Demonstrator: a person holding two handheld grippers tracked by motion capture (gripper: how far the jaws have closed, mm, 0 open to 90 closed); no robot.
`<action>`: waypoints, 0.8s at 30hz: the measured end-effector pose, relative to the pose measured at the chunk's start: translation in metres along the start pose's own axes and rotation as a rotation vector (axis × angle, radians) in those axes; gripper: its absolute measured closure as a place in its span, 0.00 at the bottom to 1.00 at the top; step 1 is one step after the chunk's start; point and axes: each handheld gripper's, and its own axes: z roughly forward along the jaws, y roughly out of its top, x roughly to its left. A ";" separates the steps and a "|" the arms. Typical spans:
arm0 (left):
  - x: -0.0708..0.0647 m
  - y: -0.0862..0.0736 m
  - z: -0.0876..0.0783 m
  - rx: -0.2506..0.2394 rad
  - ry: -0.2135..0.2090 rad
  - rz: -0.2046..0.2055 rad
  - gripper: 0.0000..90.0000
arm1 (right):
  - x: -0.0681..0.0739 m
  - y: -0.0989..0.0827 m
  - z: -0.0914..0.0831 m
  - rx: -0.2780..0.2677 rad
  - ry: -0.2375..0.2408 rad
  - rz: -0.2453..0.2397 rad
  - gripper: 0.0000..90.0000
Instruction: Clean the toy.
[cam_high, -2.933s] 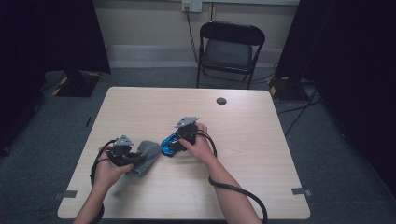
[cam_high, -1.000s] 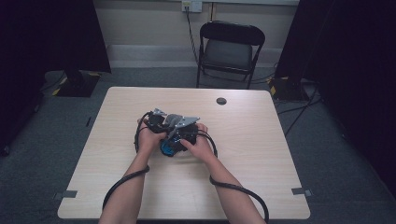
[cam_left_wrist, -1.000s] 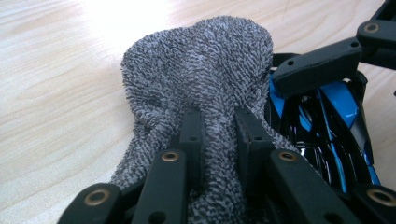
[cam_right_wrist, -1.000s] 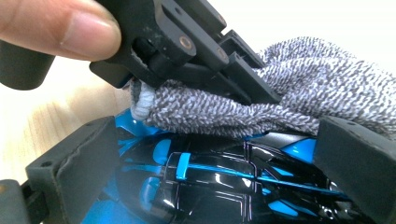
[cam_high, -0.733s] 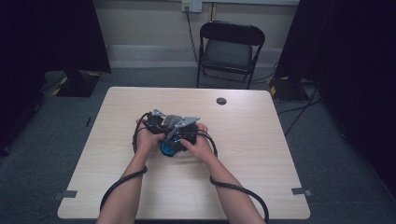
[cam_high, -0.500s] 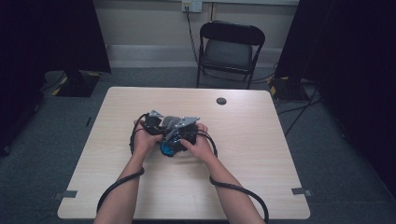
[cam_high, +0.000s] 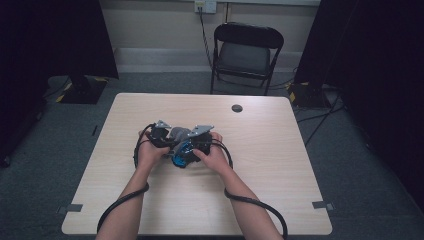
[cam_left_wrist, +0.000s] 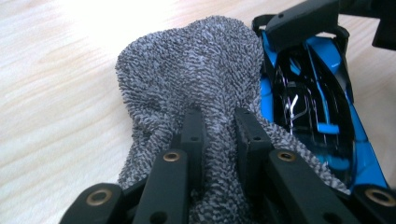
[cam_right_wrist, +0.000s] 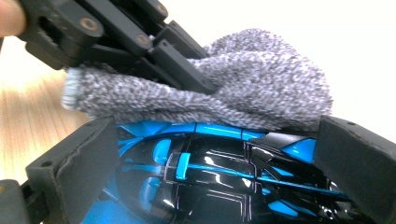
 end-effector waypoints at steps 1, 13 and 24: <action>0.000 -0.002 -0.003 0.001 0.000 0.001 0.85 | 0.000 0.000 0.000 0.000 0.000 0.000 0.00; 0.000 -0.016 -0.014 -0.007 0.004 0.003 0.85 | 0.001 0.000 0.000 0.003 -0.001 0.002 0.00; -0.002 -0.031 -0.027 -0.014 0.003 -0.004 0.84 | 0.001 0.000 0.000 0.001 0.001 0.002 0.00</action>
